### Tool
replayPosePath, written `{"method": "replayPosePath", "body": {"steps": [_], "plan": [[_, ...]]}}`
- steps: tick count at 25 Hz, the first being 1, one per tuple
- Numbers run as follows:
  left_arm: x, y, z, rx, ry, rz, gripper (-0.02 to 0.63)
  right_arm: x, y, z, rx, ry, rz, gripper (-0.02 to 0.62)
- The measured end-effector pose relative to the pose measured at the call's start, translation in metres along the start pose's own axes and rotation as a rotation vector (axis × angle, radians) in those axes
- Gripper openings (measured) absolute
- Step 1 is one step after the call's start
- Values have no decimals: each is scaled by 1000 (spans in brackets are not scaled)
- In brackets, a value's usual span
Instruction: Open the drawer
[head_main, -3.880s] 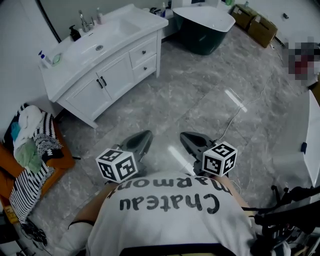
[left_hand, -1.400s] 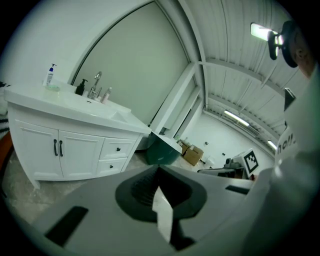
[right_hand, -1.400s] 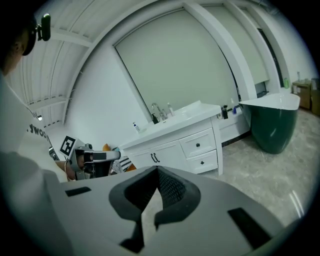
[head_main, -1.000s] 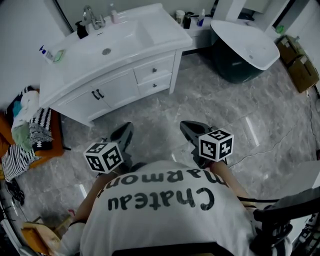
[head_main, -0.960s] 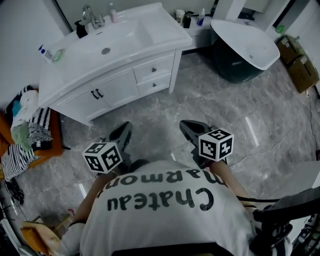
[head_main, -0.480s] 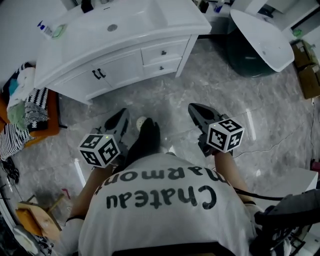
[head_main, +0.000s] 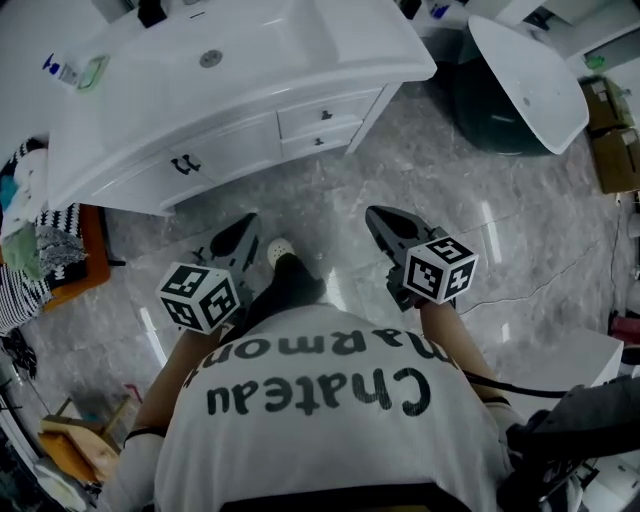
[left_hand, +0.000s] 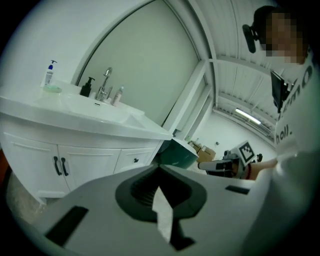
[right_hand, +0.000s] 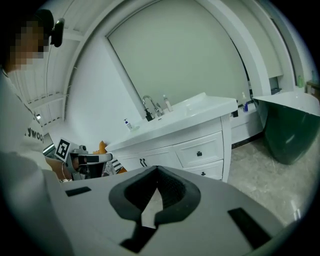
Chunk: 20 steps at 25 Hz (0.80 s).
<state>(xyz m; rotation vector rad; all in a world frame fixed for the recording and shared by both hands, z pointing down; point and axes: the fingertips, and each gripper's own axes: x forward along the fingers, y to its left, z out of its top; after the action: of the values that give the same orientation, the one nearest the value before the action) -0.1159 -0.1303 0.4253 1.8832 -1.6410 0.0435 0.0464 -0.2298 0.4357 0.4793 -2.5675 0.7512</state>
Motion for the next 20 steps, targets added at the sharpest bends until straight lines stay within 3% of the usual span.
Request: {"method": "replayPosePath", "body": {"steps": [5, 13, 16, 20], "plan": [[28, 30, 15, 89, 50, -60, 8, 42, -17, 16, -45, 55, -39, 8], [53, 71, 23, 194, 118, -77, 8, 88, -44, 44, -59, 25, -131, 8], [58, 87, 22, 192, 123, -59, 8, 108, -55, 44, -43, 32, -138, 8], [58, 106, 24, 122, 76, 0, 8, 132, -64, 45, -24, 23, -111, 8]]}}
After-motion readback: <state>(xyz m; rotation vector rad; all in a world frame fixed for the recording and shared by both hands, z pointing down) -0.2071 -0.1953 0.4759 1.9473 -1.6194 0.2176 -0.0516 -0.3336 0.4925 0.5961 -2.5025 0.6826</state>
